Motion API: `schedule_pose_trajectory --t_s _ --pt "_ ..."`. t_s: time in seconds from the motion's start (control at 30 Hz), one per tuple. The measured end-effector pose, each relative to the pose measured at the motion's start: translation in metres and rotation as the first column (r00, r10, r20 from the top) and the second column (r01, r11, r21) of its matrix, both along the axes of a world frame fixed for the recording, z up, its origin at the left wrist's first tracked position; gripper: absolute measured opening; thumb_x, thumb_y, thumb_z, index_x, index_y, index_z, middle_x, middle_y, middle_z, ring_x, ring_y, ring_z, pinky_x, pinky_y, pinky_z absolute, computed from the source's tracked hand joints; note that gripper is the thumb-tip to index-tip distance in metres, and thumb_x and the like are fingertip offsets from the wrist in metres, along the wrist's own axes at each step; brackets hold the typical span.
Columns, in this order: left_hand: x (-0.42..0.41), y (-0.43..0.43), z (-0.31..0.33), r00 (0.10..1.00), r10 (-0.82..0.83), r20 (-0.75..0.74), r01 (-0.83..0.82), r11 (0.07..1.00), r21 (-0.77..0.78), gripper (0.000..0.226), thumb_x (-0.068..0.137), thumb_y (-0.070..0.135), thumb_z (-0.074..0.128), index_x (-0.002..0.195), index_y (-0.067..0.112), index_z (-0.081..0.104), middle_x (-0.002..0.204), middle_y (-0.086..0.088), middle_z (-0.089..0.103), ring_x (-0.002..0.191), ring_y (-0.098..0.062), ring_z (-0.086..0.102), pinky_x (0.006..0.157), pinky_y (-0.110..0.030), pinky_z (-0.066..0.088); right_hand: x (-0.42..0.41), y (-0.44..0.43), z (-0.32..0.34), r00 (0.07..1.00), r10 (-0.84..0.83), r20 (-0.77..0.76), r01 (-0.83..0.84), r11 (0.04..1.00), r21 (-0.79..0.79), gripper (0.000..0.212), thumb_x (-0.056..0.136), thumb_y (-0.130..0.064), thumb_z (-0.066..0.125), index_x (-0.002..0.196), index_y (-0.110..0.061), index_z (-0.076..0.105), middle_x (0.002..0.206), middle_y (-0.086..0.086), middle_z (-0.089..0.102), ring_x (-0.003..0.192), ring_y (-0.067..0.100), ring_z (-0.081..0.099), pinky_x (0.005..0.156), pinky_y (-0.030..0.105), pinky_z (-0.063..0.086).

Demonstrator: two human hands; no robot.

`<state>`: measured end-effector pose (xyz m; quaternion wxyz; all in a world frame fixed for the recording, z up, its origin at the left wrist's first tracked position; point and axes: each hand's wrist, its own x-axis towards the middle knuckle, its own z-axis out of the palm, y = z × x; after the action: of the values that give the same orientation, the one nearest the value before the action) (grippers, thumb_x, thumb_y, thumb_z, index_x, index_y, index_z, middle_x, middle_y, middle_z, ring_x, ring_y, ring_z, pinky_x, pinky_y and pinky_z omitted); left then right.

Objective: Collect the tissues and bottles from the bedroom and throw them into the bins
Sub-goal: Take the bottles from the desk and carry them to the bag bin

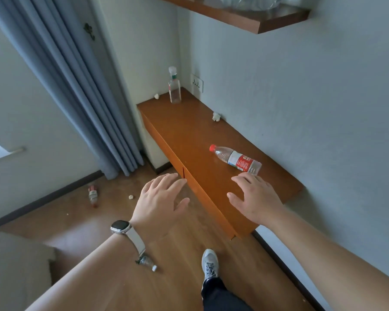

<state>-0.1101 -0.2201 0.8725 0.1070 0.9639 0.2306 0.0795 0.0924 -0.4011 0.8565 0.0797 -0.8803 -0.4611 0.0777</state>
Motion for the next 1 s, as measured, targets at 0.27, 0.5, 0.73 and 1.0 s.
schedule_pose_trajectory --t_s 0.27,0.5,0.73,1.0 --pt "0.115 0.062 -0.028 0.998 -0.004 -0.070 0.002 1.000 -0.023 0.049 0.092 0.050 0.039 0.134 0.029 0.053 0.143 0.004 0.049 0.136 -0.020 0.040 0.111 -0.043 0.030 0.116 0.072 -0.048 0.999 -0.031 -0.013 0.030 0.997 -0.076 0.048 0.090 -0.056 0.040 0.125 -0.025 0.046 0.131 -0.003 0.049 0.120 0.019 0.047 0.095 0.045 0.045" --pt "0.164 0.096 -0.053 0.980 -0.042 -0.196 0.039 0.999 -0.019 0.053 0.091 0.050 0.035 0.134 0.025 0.053 0.141 -0.002 0.052 0.135 -0.024 0.043 0.109 -0.048 0.037 0.167 0.100 -0.080 0.998 -0.065 0.018 0.068 0.979 -0.192 0.045 0.085 -0.049 0.050 0.121 -0.021 0.046 0.123 0.000 0.048 0.109 0.020 0.049 0.088 0.038 0.045" --pt "0.186 0.124 -0.068 0.972 -0.080 -0.222 0.074 0.997 -0.035 0.048 0.092 0.048 0.042 0.133 0.025 0.053 0.140 -0.003 0.053 0.134 -0.026 0.044 0.108 -0.049 0.039 0.183 0.121 -0.110 0.984 -0.171 -0.056 0.150 0.951 -0.270 0.065 0.075 -0.057 0.050 0.129 -0.028 0.032 0.122 -0.001 0.047 0.105 0.025 0.052 0.078 0.046 0.052" --pt "0.199 0.178 -0.077 0.969 -0.124 -0.214 0.108 0.991 -0.081 0.048 0.094 0.048 0.045 0.136 0.026 0.051 0.144 -0.002 0.049 0.137 -0.025 0.039 0.110 -0.047 0.032 0.181 0.155 -0.104 0.970 -0.235 0.067 0.243 0.906 -0.345 0.069 0.089 -0.047 0.058 0.144 -0.022 0.023 0.132 0.000 0.049 0.116 0.020 0.050 0.084 0.034 0.045"
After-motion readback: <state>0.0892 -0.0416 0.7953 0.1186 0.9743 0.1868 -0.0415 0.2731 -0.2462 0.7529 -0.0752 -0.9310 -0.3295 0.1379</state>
